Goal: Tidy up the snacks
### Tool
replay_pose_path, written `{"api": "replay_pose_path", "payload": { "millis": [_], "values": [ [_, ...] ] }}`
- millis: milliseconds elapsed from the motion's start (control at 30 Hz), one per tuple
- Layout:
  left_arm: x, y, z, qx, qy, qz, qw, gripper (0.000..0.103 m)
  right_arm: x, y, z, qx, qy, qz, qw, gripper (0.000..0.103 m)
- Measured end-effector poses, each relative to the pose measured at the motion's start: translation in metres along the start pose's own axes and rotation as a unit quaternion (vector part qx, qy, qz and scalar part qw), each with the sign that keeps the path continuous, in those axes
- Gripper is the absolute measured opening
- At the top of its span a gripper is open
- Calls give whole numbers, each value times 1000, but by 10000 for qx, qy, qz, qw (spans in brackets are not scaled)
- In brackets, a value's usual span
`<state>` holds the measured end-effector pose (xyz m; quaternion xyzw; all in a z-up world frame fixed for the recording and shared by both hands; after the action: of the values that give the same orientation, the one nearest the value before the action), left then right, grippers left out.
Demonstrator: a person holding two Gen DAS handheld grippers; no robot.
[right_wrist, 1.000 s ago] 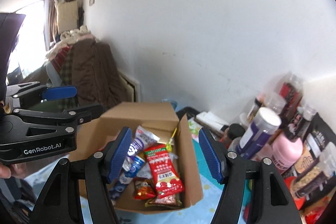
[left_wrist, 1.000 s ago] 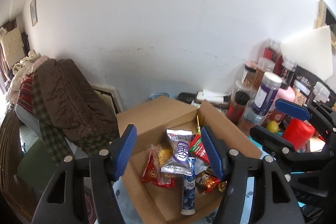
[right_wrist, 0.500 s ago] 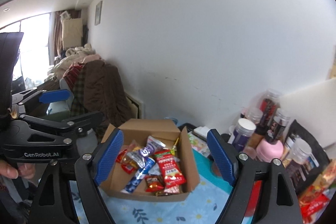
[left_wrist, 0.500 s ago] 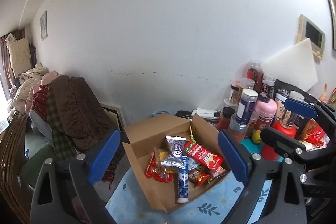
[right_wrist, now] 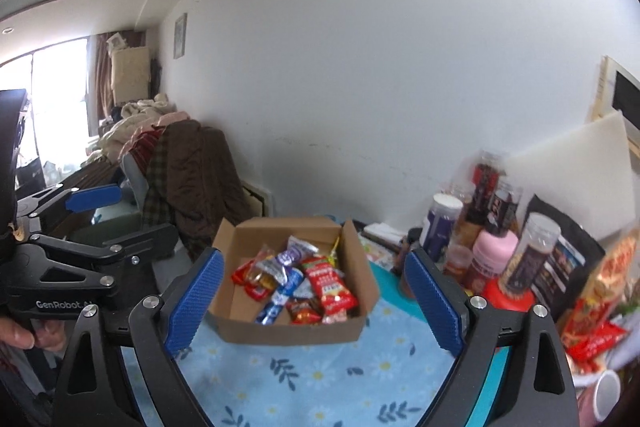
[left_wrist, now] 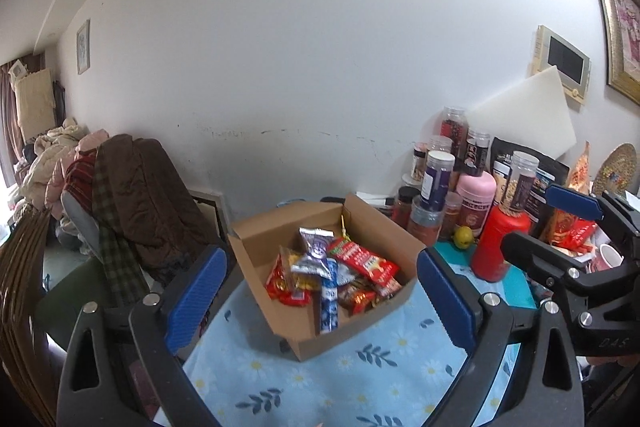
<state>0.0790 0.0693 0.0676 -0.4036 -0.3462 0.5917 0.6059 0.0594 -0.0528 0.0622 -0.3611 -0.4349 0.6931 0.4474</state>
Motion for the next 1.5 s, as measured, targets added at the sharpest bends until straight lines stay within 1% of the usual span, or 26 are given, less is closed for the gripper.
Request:
{"api": "replay_pose_path", "payload": {
  "millis": [100,200,267,433,567,900,1500],
  "values": [
    [-1,12,3,37,-58,3,10000,98,1,14,4,89,47,-75,9999,93],
    [-1,25,4,67,-191,-54,9998,98,4,28,4,204,74,-129,9997,93],
    [-1,36,2,174,-223,-61,9996,98,4,38,4,272,85,-163,9995,93],
    [-2,57,-5,402,-180,1,9990,98,7,61,0,476,93,-261,9985,93],
    [-4,69,-9,536,-161,53,9984,98,11,71,-2,563,45,-283,9980,93],
    [-1,76,-14,618,-157,153,9978,98,11,85,-9,746,77,-256,9969,93],
    [-3,80,-13,689,-97,207,9974,98,11,86,-9,759,61,-204,9969,93]
  ]
}}
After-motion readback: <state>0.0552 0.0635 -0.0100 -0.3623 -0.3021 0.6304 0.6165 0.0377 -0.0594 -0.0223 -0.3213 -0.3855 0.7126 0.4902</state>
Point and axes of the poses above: each gripper's, at about its wrist camera, not at the fingertips, and z roughly against the way its jaws point, x to its left, y to its underside, the point moved 7 cm from there along -z, roughly the way its jaws point, and after that the axes turned 4 degrees about z, right-handed, at the moved point
